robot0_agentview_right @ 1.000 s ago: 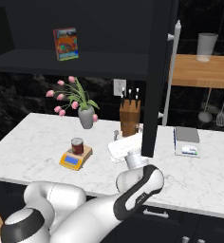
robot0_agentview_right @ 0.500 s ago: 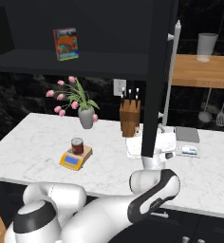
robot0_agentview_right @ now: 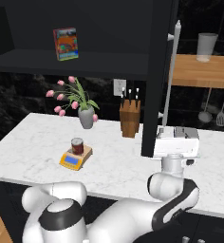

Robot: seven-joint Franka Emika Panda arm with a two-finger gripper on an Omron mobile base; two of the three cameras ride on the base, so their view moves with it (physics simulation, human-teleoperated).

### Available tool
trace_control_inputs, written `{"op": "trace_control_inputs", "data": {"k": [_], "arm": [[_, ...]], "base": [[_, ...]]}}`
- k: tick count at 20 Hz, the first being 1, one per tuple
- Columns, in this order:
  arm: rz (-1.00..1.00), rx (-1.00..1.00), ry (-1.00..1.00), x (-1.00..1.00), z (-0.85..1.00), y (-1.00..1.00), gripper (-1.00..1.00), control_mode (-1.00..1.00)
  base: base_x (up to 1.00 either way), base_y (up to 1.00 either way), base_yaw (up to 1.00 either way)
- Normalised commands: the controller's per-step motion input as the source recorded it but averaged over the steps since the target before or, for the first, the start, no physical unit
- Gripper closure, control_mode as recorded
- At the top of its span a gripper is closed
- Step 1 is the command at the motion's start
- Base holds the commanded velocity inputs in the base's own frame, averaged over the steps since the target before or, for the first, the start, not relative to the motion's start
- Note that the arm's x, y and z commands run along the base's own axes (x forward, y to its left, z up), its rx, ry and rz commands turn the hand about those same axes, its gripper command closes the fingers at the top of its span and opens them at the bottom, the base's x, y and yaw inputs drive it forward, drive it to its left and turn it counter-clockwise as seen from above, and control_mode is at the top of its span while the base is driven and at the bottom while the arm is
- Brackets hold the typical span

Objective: Pick the canned food and place it on the digital scale for weighing, and close the cabinet.

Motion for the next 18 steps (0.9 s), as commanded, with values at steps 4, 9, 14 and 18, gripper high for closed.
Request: {"op": "trace_control_inputs", "data": {"k": [4,9,14,18], "arm": [[0.00,0.22,-0.16,-0.05,-0.07,-0.59,-1.00,-1.00],[0.00,0.11,-0.06,-0.08,0.30,-0.65,-1.00,-1.00],[0.00,0.02,-0.03,-0.28,0.21,-0.59,-1.00,-1.00],[0.00,-0.01,-0.02,-0.24,0.55,-0.19,-1.00,-1.00]], "base": [[0.00,0.00,0.00],[0.00,0.00,0.00],[0.00,0.00,0.00],[0.00,0.00,0.00]]}}
